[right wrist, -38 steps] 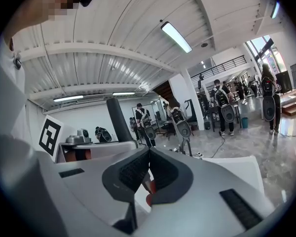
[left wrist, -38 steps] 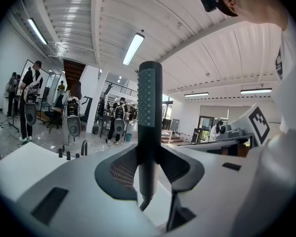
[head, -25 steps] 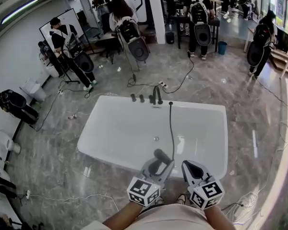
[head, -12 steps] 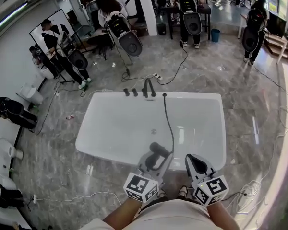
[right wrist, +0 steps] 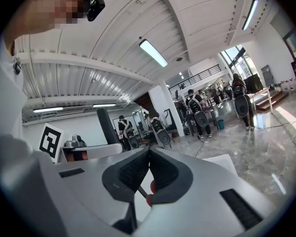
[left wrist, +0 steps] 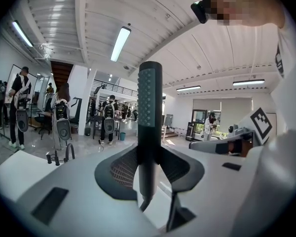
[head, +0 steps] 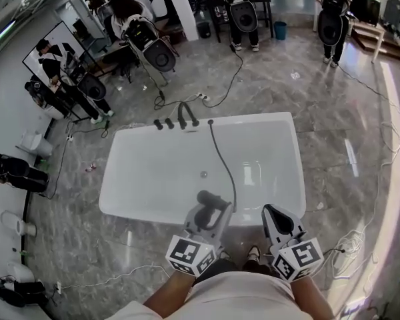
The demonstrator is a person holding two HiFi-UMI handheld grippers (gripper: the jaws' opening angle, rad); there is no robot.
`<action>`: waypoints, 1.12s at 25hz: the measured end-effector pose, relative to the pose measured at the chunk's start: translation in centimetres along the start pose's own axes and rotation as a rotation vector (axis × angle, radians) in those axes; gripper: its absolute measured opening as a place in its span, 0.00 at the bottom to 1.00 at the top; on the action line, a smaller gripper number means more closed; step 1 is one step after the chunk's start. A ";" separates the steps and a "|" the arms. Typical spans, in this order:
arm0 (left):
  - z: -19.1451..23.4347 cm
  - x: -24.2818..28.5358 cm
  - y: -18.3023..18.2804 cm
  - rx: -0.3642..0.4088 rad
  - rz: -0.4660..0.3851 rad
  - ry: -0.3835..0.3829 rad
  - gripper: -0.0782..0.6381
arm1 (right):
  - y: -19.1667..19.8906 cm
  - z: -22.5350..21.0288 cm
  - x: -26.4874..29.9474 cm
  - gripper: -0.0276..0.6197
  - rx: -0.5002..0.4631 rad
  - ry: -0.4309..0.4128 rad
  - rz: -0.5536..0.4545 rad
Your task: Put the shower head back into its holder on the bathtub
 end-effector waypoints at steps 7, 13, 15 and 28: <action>-1.4 3.4 -0.7 0.023 0.038 0.079 0.29 | -0.6 -2.5 -2.3 0.07 0.030 0.126 -0.013; -0.6 6.5 -0.7 0.040 0.072 0.183 0.29 | -0.5 -2.5 -2.4 0.07 0.039 0.253 0.005; -0.5 7.3 -0.3 0.048 0.075 0.227 0.29 | -0.1 -2.3 -2.7 0.07 0.036 0.297 0.014; -1.7 13.6 1.5 0.033 0.114 0.403 0.29 | 1.3 -2.2 -6.5 0.07 0.018 0.560 0.017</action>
Point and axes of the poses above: the fingertips, and each gripper's own axes: x forward along the fingers, z to its left, y out of its underside, the point moved 9 cm from there along -x, backward along the fingers, and after that the axes turned 8 degrees about -x, right-handed, at the moved point
